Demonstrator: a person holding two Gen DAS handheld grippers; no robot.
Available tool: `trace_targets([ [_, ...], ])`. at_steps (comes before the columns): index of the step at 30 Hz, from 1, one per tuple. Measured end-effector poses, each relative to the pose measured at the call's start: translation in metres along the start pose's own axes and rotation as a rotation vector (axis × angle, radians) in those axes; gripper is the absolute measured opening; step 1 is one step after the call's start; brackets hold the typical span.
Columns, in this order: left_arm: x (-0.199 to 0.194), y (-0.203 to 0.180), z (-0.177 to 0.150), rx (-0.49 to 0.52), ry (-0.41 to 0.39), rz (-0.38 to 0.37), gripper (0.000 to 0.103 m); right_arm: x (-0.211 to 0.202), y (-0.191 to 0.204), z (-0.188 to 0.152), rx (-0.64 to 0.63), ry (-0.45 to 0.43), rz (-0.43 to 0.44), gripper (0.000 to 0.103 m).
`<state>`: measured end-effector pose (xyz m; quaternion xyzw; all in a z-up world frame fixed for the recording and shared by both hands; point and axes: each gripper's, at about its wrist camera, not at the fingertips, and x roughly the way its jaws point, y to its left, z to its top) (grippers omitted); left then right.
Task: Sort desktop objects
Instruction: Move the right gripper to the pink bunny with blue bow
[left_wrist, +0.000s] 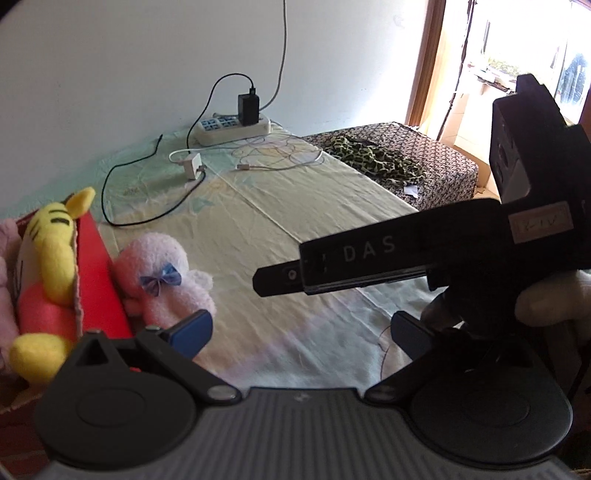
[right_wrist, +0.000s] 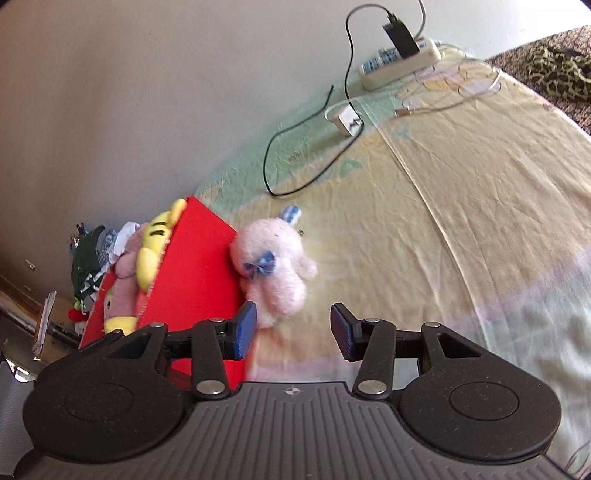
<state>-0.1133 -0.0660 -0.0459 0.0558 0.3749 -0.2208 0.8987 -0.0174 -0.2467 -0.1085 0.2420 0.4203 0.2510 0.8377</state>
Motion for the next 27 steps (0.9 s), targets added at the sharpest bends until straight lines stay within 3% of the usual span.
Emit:
trace_targets([
  [4, 0.019, -0.006, -0.002, -0.023, 0.018, 0.099, 0.102, 0.016, -0.022, 0.012, 0.011, 0.069, 0.046, 0.048],
  [9, 0.04, 0.004, -0.012, -0.122, 0.068, 0.212, 0.102, 0.046, -0.028, 0.025, -0.026, 0.157, 0.116, 0.048],
  [14, 0.048, 0.003, -0.015, -0.155, 0.081, 0.296, 0.092, 0.08, -0.025, 0.033, -0.08, 0.233, 0.167, 0.048],
  [17, 0.043, 0.001, -0.019, -0.174, 0.086, 0.314, 0.092, 0.096, -0.027, 0.036, -0.07, 0.277, 0.212, 0.048],
  [21, 0.036, -0.003, -0.021, -0.176, 0.083, 0.343, 0.101, 0.117, -0.029, 0.04, -0.023, 0.304, 0.25, 0.048],
  [25, 0.033, 0.001, -0.018, -0.194, 0.084, 0.354, 0.101, 0.129, -0.032, 0.041, 0.027, 0.334, 0.28, 0.034],
  [27, 0.033, 0.006, -0.016, -0.222, 0.084, 0.34, 0.101, 0.126, -0.033, 0.039, 0.028, 0.334, 0.283, 0.031],
])
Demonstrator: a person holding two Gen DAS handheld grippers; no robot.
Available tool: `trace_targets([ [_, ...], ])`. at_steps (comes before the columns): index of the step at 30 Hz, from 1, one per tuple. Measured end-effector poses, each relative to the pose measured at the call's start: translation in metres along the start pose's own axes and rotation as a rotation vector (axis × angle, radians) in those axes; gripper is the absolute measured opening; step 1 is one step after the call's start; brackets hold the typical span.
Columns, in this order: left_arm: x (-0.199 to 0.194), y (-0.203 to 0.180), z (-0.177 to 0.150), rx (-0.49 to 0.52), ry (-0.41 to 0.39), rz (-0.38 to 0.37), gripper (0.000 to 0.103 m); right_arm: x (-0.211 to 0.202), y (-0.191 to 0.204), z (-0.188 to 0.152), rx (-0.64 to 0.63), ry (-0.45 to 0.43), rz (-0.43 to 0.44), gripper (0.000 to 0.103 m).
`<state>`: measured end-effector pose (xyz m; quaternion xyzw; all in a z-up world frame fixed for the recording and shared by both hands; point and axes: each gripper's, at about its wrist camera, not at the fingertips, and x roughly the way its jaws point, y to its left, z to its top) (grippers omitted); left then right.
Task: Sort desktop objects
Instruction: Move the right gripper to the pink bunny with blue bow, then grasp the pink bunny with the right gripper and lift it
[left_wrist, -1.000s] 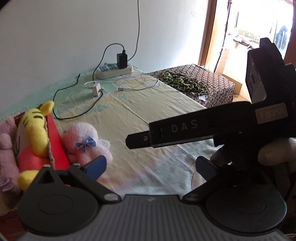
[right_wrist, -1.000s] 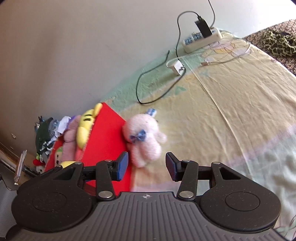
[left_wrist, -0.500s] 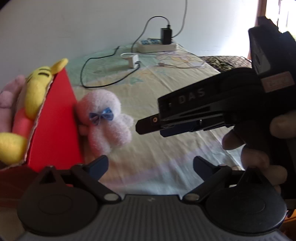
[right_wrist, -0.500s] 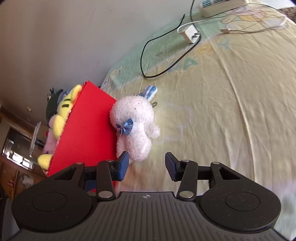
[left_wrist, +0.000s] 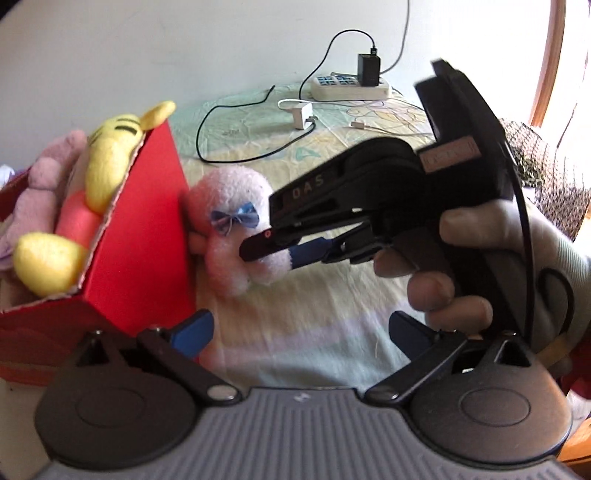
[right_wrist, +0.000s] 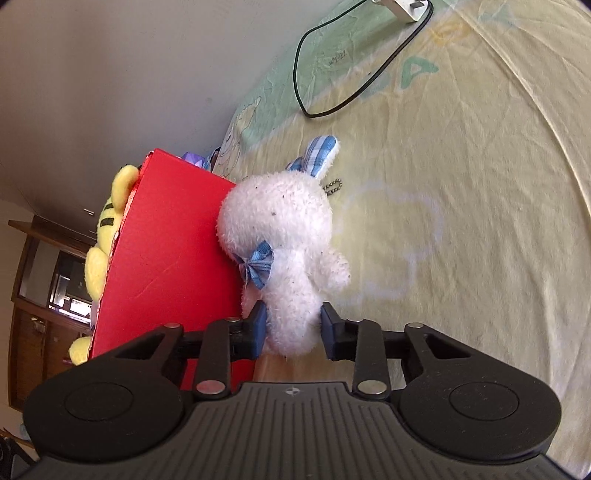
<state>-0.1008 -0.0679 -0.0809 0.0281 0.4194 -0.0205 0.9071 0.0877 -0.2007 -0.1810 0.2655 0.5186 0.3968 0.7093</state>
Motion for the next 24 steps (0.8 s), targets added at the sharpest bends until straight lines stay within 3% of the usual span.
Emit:
trace_targets([
  [4, 0.001, 0.004, 0.004, -0.046, 0.005, -0.04, 0.101, -0.018, -0.005, -0.009, -0.016, 0.001, -0.007, 0.029],
  [15, 0.0, -0.003, 0.006, -0.057, 0.037, -0.182, 0.1, -0.086, -0.032, -0.052, 0.051, 0.049, -0.017, 0.029],
  [20, 0.009, -0.005, 0.01, -0.109, 0.047, -0.252, 0.097, -0.105, -0.045, -0.052, 0.114, -0.01, -0.035, 0.035],
  [24, 0.03, -0.001, 0.015, -0.197, 0.079, -0.276, 0.092, -0.109, -0.054, -0.042, 0.158, -0.072, 0.011, 0.035],
])
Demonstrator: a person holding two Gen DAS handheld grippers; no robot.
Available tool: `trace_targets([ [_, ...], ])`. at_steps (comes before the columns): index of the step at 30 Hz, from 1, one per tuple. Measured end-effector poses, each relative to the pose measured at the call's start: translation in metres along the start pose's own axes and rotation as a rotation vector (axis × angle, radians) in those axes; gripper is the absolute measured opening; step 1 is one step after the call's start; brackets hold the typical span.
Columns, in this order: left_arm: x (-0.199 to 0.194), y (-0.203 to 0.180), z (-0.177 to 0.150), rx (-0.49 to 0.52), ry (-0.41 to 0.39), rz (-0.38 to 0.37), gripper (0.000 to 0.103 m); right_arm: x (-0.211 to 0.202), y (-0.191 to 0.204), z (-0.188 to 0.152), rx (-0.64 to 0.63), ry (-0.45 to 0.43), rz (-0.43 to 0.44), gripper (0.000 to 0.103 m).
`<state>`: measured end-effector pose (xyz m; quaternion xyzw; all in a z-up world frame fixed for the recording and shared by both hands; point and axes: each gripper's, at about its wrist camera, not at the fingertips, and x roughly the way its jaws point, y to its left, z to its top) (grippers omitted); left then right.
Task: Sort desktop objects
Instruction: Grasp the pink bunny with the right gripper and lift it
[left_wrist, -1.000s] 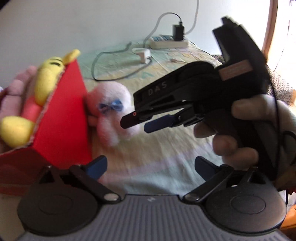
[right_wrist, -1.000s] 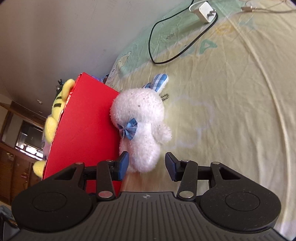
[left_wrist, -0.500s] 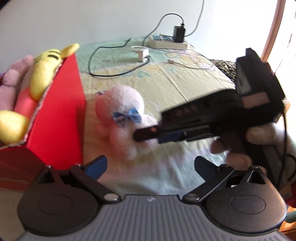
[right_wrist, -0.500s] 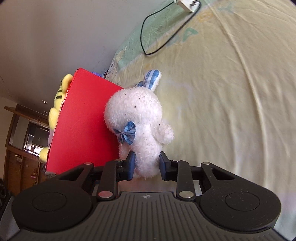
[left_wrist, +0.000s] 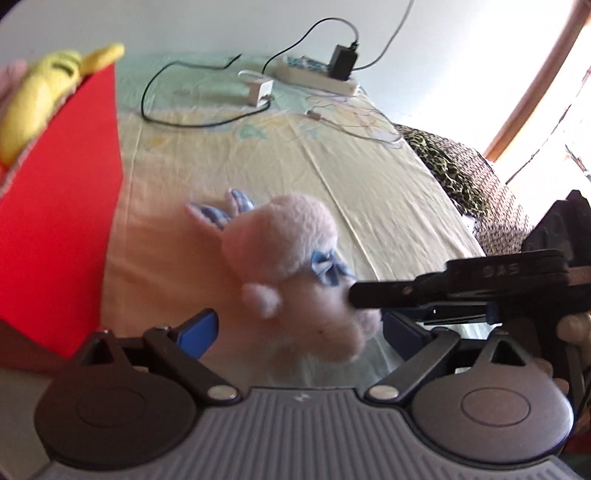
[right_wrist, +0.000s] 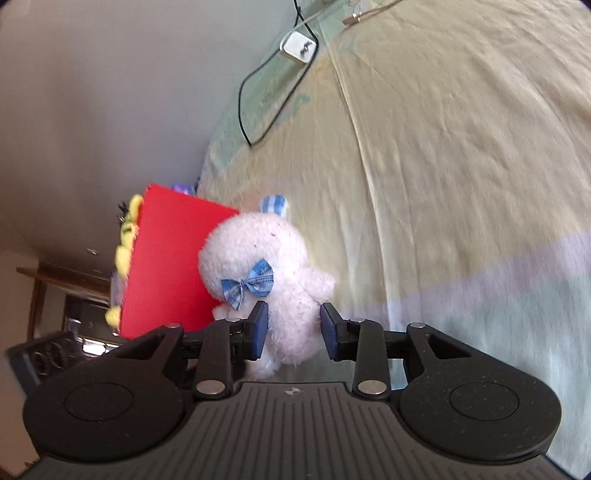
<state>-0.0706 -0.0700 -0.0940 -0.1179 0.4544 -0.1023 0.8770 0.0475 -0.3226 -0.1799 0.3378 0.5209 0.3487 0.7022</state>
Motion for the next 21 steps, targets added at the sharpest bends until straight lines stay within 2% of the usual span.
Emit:
trace_targets([
  [6, 0.016, 0.013, 0.014, -0.14, 0.009, -0.049, 0.091, 0.006, 0.005, 0.01, -0.002, -0.008, 0.068, 0.046],
  [9, 0.015, 0.015, 0.015, -0.15, 0.002, -0.047, 0.092, 0.001, 0.003, 0.013, 0.001, -0.009, 0.081, 0.046],
  [11, 0.014, 0.014, 0.015, -0.144, -0.003, -0.02, 0.091, -0.005, -0.005, 0.015, 0.029, -0.023, 0.062, 0.046],
  [15, 0.017, 0.019, 0.012, -0.155, 0.012, 0.0, 0.091, 0.005, -0.009, 0.018, 0.037, -0.026, 0.044, 0.046],
  [16, 0.018, 0.02, 0.012, -0.159, 0.021, 0.003, 0.091, 0.011, -0.009, 0.018, 0.035, -0.01, 0.038, 0.046],
  [17, 0.02, 0.02, 0.011, -0.155, 0.029, 0.009, 0.091, 0.018, -0.008, 0.017, 0.028, 0.009, 0.03, 0.04],
  [21, 0.018, 0.014, 0.008, -0.127, 0.033, 0.022, 0.091, 0.033, 0.002, 0.009, -0.001, 0.069, 0.067, 0.042],
])
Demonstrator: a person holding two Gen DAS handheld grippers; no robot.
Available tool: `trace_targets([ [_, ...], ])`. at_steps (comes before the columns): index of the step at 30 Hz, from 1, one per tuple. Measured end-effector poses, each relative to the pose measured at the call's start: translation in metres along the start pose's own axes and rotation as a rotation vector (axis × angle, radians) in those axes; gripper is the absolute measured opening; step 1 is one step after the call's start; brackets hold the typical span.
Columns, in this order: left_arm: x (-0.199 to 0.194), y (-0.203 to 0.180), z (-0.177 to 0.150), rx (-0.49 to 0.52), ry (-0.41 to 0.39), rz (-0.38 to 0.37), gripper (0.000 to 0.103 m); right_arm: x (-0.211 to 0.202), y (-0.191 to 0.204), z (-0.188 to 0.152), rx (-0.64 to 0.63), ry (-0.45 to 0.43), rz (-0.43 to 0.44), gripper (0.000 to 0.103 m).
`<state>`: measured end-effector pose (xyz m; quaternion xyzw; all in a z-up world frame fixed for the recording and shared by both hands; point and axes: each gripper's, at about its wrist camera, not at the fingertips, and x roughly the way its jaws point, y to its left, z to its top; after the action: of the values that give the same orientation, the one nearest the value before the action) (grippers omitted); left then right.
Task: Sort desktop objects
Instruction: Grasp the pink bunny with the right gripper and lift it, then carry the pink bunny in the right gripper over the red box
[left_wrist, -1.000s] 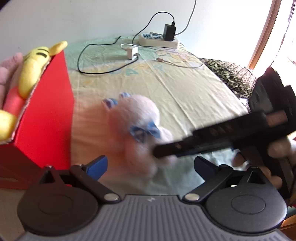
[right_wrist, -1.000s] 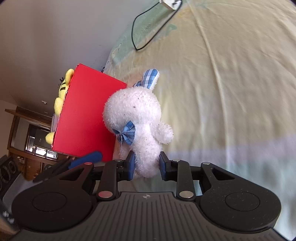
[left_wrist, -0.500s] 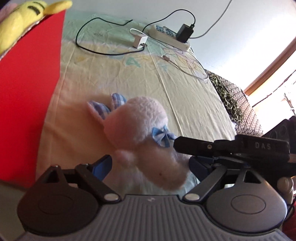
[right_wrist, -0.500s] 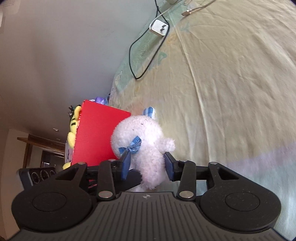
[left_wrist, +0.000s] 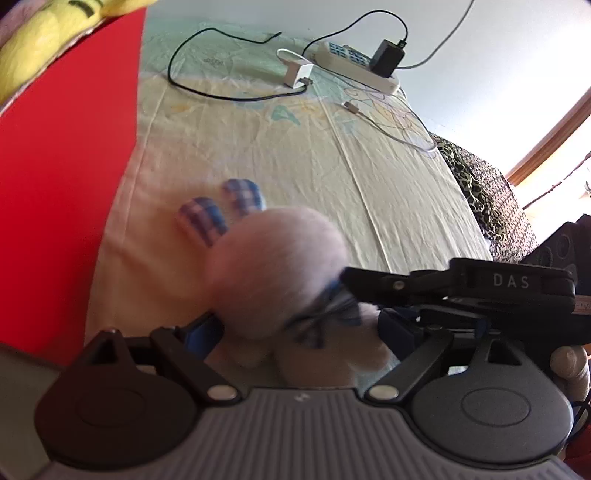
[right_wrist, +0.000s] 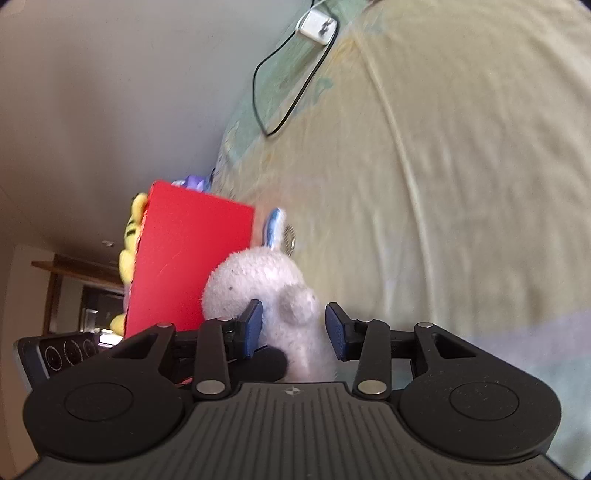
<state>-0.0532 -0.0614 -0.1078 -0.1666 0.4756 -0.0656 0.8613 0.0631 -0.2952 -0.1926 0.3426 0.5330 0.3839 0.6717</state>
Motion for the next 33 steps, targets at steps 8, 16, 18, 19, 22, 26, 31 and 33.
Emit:
trace_targets([
  [8, -0.009, -0.021, -0.014, 0.196, -0.011, 0.132, 0.093, 0.006, 0.011, -0.019, -0.02, 0.07, 0.034, 0.036],
  [16, -0.027, -0.034, -0.033, 0.305, -0.001, 0.096, 0.093, -0.011, 0.021, -0.043, -0.017, 0.058, 0.003, 0.034],
  [18, -0.034, -0.039, -0.035, 0.329, -0.013, 0.083, 0.092, -0.016, 0.028, -0.048, -0.022, 0.038, 0.0, 0.033],
  [19, -0.037, -0.04, -0.035, 0.339, -0.021, 0.076, 0.093, -0.016, 0.033, -0.05, -0.026, 0.024, -0.002, 0.033],
  [22, -0.052, -0.044, -0.035, 0.374, -0.058, 0.053, 0.093, -0.022, 0.05, -0.055, -0.054, -0.025, -0.007, 0.033],
  [26, -0.076, -0.043, -0.029, 0.435, -0.127, 0.005, 0.092, -0.031, 0.078, -0.067, -0.106, -0.13, -0.015, 0.033],
  [31, -0.117, -0.025, -0.022, 0.51, -0.222, -0.064, 0.094, -0.025, 0.117, -0.089, -0.141, -0.284, 0.012, 0.034],
  [33, -0.135, -0.012, -0.018, 0.542, -0.253, -0.086, 0.094, -0.015, 0.133, -0.098, -0.145, -0.34, 0.029, 0.034],
])
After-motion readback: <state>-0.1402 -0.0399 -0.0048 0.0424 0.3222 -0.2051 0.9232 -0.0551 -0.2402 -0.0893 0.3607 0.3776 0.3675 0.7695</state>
